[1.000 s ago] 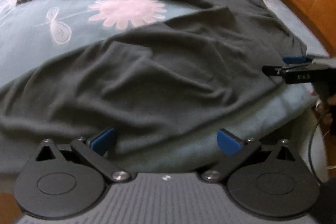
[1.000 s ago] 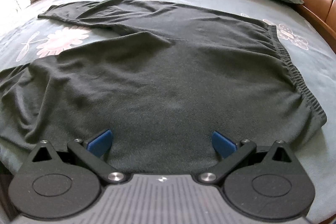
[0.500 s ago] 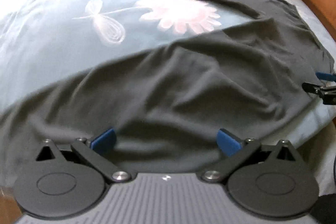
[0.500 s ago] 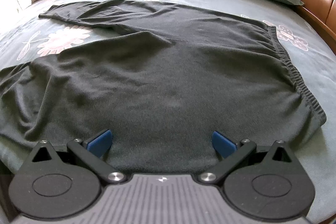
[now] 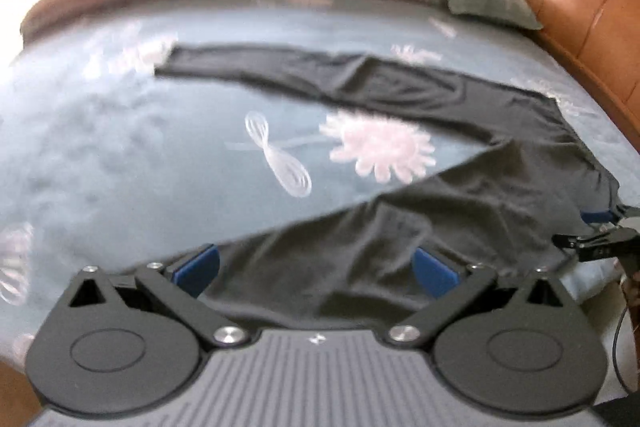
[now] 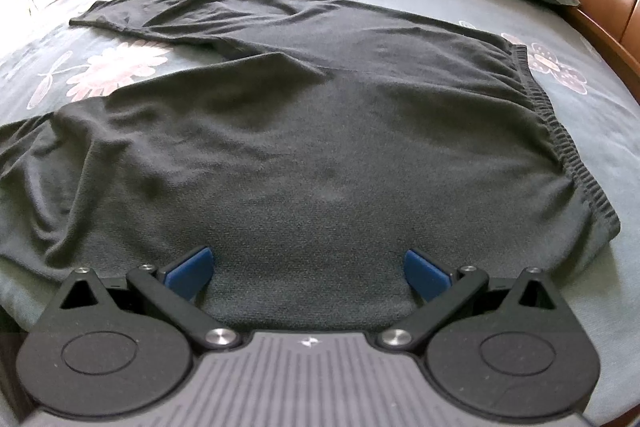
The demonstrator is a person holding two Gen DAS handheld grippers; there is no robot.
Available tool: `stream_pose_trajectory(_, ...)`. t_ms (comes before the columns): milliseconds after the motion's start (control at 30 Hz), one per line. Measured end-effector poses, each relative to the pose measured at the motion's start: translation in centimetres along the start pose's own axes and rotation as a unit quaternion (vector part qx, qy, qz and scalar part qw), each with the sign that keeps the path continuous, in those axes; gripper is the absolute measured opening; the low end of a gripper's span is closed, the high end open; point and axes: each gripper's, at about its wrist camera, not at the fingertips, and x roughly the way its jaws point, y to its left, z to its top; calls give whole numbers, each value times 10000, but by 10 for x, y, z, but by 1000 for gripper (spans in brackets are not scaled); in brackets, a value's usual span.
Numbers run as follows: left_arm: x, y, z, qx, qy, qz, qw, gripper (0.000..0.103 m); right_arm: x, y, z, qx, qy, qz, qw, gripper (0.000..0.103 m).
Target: Fold clothes
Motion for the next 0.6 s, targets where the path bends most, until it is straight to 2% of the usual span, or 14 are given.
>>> stream_pose_trajectory(233, -37, -7, 21, 95, -460, 107, 9988, 102, 1, 1, 2, 14, 78, -25, 10000, 103)
stream_pose_trajectory(600, -26, -32, 24, 150, -683, -441, 9966, 102, 5, 5, 9, 147, 238, -188, 9994, 103)
